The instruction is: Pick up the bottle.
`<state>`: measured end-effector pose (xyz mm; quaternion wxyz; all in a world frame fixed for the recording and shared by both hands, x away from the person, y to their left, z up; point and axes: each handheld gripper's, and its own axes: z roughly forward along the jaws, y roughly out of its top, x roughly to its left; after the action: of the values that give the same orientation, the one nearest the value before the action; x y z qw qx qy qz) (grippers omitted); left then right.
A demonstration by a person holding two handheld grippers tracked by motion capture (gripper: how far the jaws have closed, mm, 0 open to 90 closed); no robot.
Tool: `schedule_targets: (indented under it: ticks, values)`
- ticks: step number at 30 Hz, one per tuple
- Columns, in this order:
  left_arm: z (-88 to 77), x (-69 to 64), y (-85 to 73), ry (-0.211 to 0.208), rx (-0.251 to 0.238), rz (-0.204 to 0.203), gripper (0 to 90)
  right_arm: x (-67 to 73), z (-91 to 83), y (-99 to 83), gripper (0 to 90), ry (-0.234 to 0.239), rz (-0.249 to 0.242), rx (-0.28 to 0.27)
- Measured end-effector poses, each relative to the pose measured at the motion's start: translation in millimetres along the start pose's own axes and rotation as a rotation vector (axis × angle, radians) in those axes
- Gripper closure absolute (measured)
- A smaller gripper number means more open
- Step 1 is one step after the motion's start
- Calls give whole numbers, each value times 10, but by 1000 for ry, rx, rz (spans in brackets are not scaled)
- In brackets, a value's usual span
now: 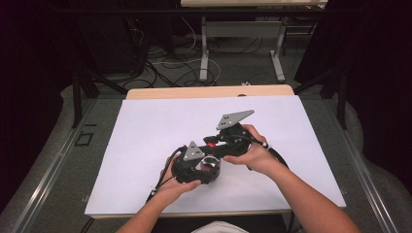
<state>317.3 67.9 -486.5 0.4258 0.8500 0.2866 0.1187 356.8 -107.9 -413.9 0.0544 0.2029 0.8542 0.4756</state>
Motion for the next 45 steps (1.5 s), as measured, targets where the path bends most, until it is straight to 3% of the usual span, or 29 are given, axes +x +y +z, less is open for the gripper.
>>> schedule_targets:
  ticks: [4, 6, 7, 8, 9, 10, 11, 13, 14, 15, 20, 23, 25, 29, 32, 33, 35, 38, 42, 45]
  values:
    - [-18, 6, 11, -8, -2, 7, 301, -75, -15, 29, 617, 76, -37, 18]
    - [-22, 5, 13, -9, 0, 10, 301, -89, -16, 39, 617, 89, -54, 23]
    - [-37, 6, 19, -26, 14, 7, 301, -113, -15, 47, 617, 116, -81, 24]
    - [-25, -1, 15, -18, -4, 9, 301, -138, -18, 66, 617, 169, -113, 39]
    - [-29, -1, 18, -23, -3, 13, 301, -138, -18, 66, 617, 169, -113, 39]
    - [-36, -7, 18, -29, 2, 13, 301, -155, -12, 75, 617, 187, -143, 34]
    - [-49, -20, 27, -49, 10, 19, 301, -185, -22, 91, 617, 244, -194, 46]
    - [-41, -29, 31, -43, -5, 43, 301, -204, -29, 106, 617, 285, -219, 55]
    - [-41, -29, 31, -43, -5, 43, 300, -221, -33, 119, 616, 312, -255, 63]
    - [-52, -35, 40, -59, 6, 45, 300, -233, -41, 130, 616, 338, -276, 77]
    - [-44, -65, 37, -63, -8, 58, 300, -249, -49, 169, 616, 392, -343, 106]
    - [-55, -61, 47, -82, 12, 78, 300, -269, -49, 165, 617, 429, -365, 103]
    - [-42, -65, 42, -74, -1, 72, 300, -298, -42, 161, 617, 445, -367, 96]
    - [-39, -62, 41, -69, -3, 64, 300, -298, -42, 159, 614, 435, -352, 99]
    - [-49, -47, 45, -75, 10, 53, 300, -294, -51, 166, 560, 422, -314, 97]
    - [-37, -46, 38, -63, -3, 49, 300, -281, -76, 175, 510, 387, -269, 85]
    - [-34, -34, 34, -57, 1, 43, 300, -261, -103, 194, 474, 331, -246, 81]
    - [-36, -17, 34, -40, 0, 31, 300, -223, -162, 229, 470, 211, -223, 97]
    - [-48, 10, 36, -21, -5, 8, 300, -165, -208, 251, 463, 155, -180, 124]
    - [-58, 21, 43, -9, 6, 7, 300, -69, -226, 283, 461, 71, -157, 141]
